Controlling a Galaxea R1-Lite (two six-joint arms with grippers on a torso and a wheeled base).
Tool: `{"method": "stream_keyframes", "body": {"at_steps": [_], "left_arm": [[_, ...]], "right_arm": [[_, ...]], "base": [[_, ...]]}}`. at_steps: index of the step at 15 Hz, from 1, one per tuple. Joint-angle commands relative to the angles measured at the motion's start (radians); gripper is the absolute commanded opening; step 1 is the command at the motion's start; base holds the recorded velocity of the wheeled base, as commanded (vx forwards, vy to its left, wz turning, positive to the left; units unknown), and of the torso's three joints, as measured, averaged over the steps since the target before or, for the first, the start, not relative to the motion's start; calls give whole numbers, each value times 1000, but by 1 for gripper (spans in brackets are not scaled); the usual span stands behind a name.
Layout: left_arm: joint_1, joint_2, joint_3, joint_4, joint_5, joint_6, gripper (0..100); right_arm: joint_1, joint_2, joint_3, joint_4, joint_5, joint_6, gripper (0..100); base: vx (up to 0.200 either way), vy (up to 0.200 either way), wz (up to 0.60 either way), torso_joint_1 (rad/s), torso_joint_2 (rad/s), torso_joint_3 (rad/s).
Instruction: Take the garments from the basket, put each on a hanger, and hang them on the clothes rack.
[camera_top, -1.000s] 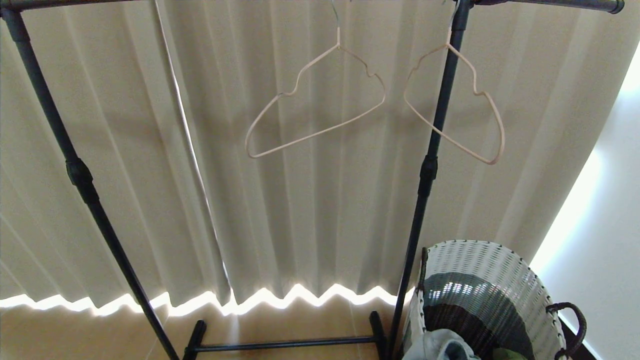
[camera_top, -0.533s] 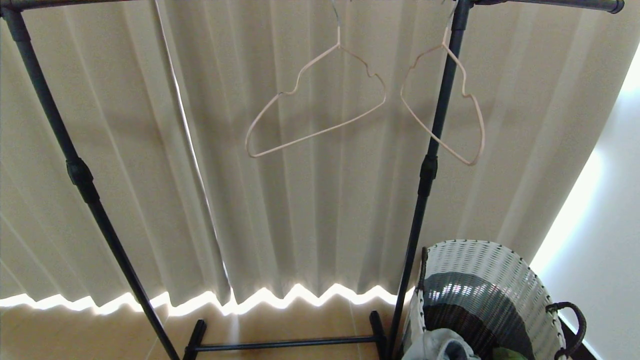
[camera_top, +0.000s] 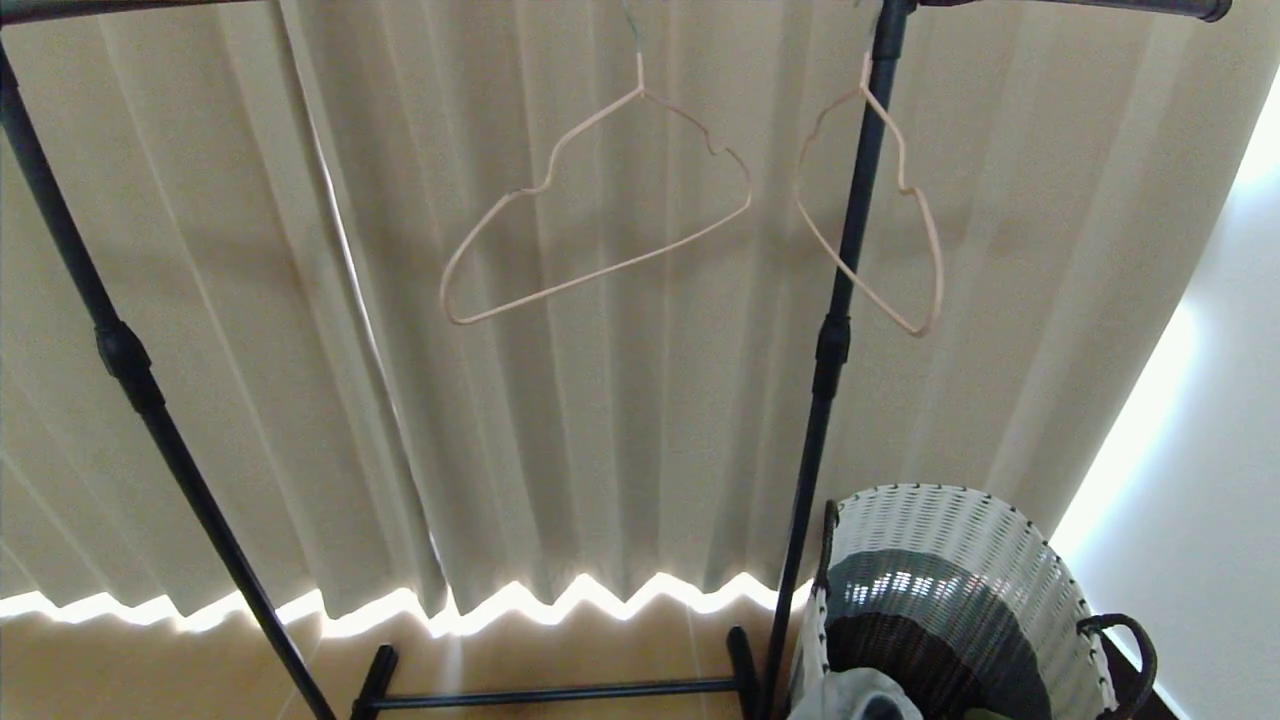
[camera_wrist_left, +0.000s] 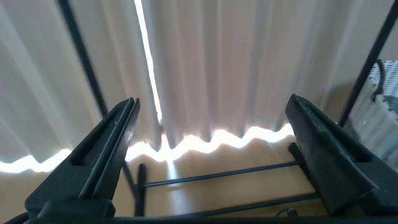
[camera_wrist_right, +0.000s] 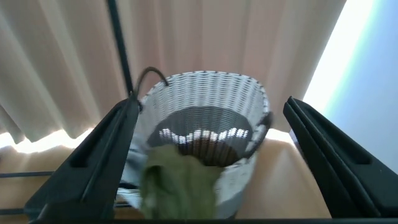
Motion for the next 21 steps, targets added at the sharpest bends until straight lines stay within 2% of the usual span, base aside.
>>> {"method": "stream_keyframes", "body": {"at_steps": [1,7,9,11,12,13,17,21], "left_arm": [[-1,0,1,0,0,0,100],[-1,0,1,0,0,-3,100],[-1,0,1,0,0,-3,100],[-1,0,1,0,0,-5,100],[-1,0,1,0,0,-3,100],[-1,0,1,0,0,-5,100],[-1,0,1,0,2,-6,100],[-1,0,1,0,2,-6,100]], "right_arm": [[0,1,0,0,0,0,100],[0,-1,0,3,2,-4,100],[0,-1,-6,7,34,-26,100],[9,35,-47,26,60,-107,100],[28,102,-87,35,60,-152,100],[49,174,-107,38,59,-187,100],[74,524,-142,26,59,-451,100],[75,855,-138,-66,63,-615,100]], "base": [[0,0,0,0,0,0],[0,0,0,0,0,0],[0,0,0,0,0,0],[0,0,0,0,0,0],[0,0,0,0,0,0],[0,0,0,0,0,0],[0,0,0,0,0,0],[0,0,0,0,0,0]]}}
